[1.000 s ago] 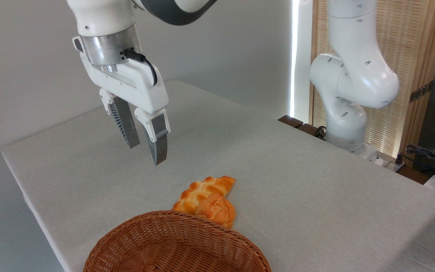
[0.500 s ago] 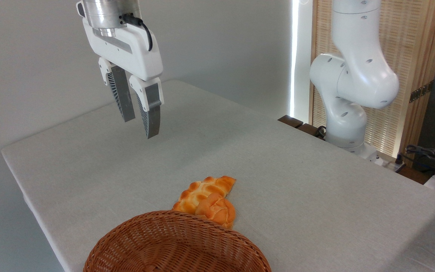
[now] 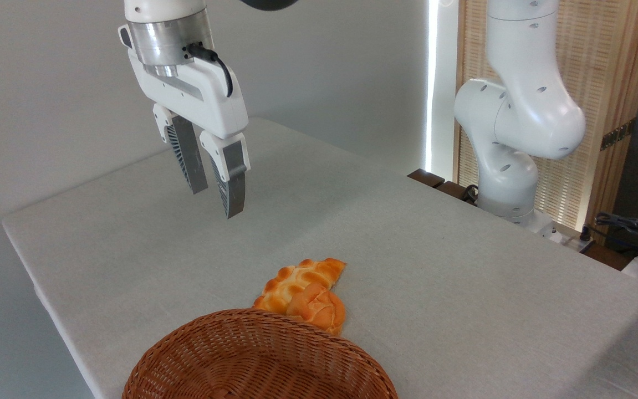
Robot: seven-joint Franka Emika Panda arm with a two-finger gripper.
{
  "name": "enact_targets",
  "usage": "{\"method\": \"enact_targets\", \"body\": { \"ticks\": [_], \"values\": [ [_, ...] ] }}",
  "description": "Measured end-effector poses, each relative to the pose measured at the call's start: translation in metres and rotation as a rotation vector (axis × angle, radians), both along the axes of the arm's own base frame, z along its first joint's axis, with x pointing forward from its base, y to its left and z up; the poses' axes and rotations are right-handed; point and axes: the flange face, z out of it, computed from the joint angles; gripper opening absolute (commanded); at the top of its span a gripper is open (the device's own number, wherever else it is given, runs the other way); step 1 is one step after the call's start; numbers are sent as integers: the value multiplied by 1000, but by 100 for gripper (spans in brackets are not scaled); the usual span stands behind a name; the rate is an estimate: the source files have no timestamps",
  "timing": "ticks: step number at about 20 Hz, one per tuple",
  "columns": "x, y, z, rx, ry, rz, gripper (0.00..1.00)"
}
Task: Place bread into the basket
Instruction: 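Move the open gripper toward the bread beside the wicker basket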
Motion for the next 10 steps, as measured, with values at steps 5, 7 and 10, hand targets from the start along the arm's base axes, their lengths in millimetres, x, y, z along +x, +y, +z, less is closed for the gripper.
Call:
{"method": "enact_targets", "body": {
  "ticks": [5,7,10],
  "values": [
    [-9,-1,-15,1,-11,0,100],
    [-27,1,-28,6,4,0,100],
    [-31,43,-21,29,-8,-33,100]
  ]
}}
